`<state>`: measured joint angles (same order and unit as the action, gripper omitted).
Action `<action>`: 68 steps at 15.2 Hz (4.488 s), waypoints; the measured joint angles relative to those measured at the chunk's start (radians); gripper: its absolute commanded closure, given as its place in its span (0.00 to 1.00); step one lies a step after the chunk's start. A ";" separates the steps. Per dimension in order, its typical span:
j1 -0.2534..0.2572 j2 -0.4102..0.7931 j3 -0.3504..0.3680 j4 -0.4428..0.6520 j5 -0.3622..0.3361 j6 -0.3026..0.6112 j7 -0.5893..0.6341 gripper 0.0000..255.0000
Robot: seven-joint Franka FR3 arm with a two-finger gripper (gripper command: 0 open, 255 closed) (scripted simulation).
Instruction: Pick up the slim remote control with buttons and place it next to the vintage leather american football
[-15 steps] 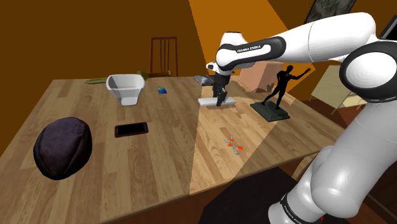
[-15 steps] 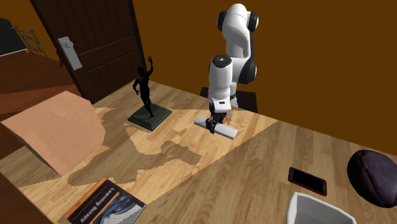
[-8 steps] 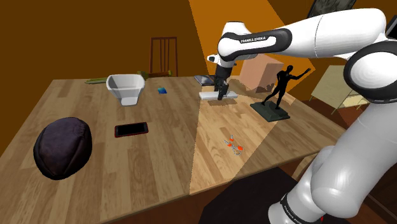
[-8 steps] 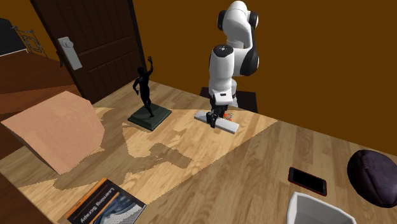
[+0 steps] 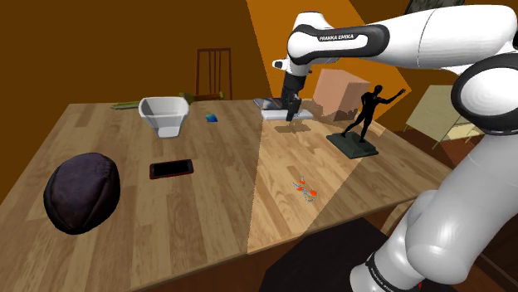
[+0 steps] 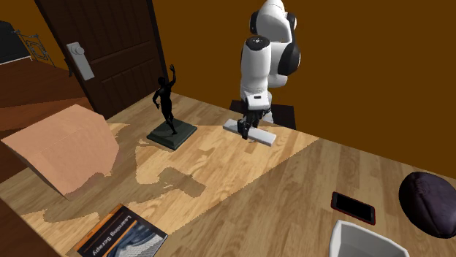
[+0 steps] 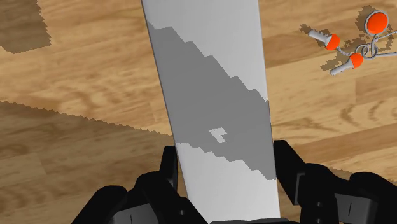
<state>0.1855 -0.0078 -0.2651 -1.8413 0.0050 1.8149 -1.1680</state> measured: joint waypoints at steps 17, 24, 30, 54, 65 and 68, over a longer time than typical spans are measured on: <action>0.159 -0.056 0.175 -0.038 0.002 -0.015 0.333 1.00; 0.237 0.002 0.258 0.042 0.010 -0.036 0.492 1.00; 0.305 0.074 0.324 0.118 0.008 -0.038 0.626 1.00; 0.507 0.440 0.433 0.503 -0.057 -0.057 0.936 1.00; 0.505 0.457 0.430 0.382 -0.060 0.081 0.938 1.00; 0.505 0.467 0.429 0.354 -0.062 0.118 0.939 1.00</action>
<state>0.6900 0.4592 0.1642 -1.4870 -0.0570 1.9331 -0.2290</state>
